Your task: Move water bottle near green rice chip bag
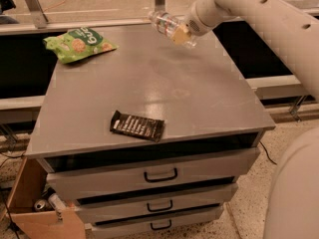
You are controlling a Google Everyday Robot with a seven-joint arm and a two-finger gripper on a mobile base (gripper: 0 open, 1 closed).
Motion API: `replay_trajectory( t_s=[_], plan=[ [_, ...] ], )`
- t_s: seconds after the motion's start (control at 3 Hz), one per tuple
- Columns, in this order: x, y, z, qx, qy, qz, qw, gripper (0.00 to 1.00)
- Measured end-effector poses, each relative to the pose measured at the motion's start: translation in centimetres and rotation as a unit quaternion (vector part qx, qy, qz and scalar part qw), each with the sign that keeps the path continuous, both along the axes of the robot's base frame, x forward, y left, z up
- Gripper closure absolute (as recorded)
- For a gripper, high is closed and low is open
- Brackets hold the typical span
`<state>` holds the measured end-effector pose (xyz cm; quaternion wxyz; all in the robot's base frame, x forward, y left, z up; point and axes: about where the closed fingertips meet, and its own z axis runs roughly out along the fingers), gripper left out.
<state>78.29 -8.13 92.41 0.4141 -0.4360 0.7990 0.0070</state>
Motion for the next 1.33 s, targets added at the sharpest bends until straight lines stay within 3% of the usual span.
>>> replay_trajectory(
  t_s=[0.67, 1.0, 1.33],
  plan=[
    [-2.1, 8.1, -2.0, -0.027, -0.009, 0.089, 0.9956, 1.0],
    [-3.7, 11.7, -2.3, -0.026, -0.012, 0.133, 0.9907, 1.0],
    [-5.6, 15.8, -3.3, -0.032, -0.007, 0.182, 0.9827, 1.0]
  ],
)
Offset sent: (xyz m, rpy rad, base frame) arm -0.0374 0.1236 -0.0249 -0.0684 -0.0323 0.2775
